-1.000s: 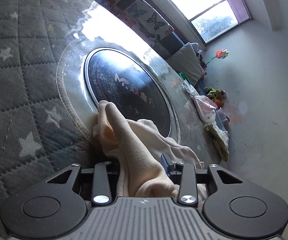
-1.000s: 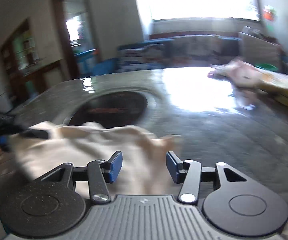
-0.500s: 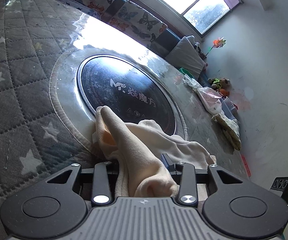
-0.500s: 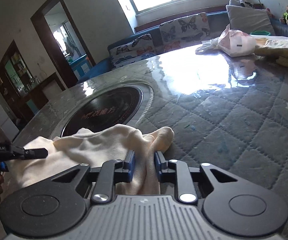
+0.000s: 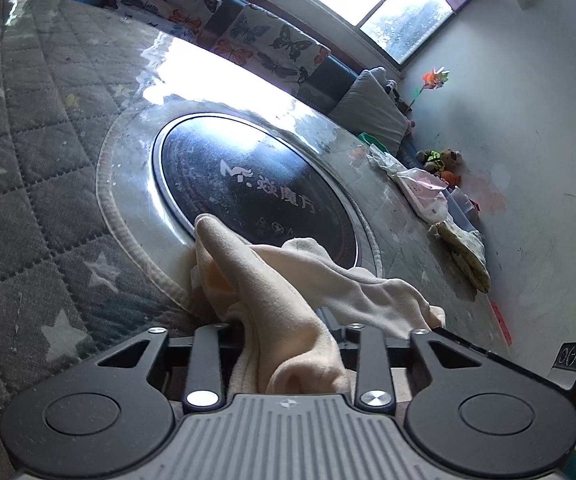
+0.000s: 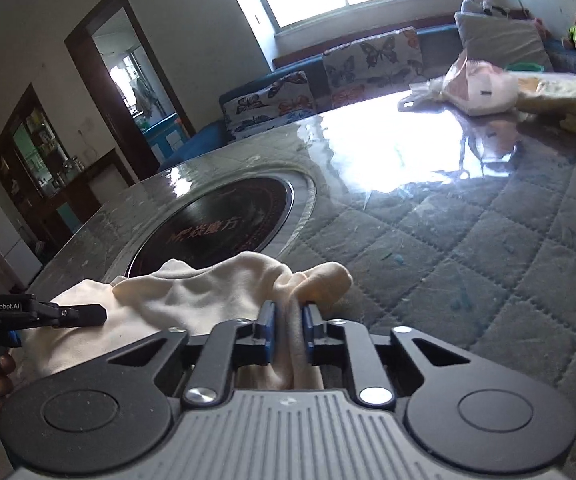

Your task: Fold clothes

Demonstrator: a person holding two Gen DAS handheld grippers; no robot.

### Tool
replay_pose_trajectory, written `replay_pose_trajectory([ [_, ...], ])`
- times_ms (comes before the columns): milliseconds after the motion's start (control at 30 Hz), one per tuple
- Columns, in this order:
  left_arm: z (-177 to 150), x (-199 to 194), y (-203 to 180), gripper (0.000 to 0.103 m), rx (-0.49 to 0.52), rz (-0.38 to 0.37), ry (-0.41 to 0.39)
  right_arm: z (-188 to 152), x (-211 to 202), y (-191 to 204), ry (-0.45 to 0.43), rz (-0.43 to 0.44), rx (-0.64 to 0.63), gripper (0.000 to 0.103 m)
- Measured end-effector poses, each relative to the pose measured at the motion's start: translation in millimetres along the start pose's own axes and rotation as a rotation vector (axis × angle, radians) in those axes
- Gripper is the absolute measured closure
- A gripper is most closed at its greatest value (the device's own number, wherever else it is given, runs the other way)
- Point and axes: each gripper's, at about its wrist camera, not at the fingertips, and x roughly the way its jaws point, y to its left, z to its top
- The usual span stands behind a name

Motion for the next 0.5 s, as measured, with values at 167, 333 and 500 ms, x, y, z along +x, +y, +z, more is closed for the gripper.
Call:
replay_pose_trajectory([
  [167,6.4,-5.1,-14.6,0.081,0.075,-0.006,-0.017,3.2,-18.6,5.0,-0.056,-0.007,-0.009,0.093],
  [333,16.2,-7.3,-41.0,0.083,0.158,-0.046,-0.029,7.6,-44.9,12.1,-0.114,-0.013,-0.031,0.094],
  [500,24.0,0.2,-73.3,0.083,0.232,-0.093,-0.030,15.7,-85.3,10.8,-0.212,-0.064,-0.050,0.102],
])
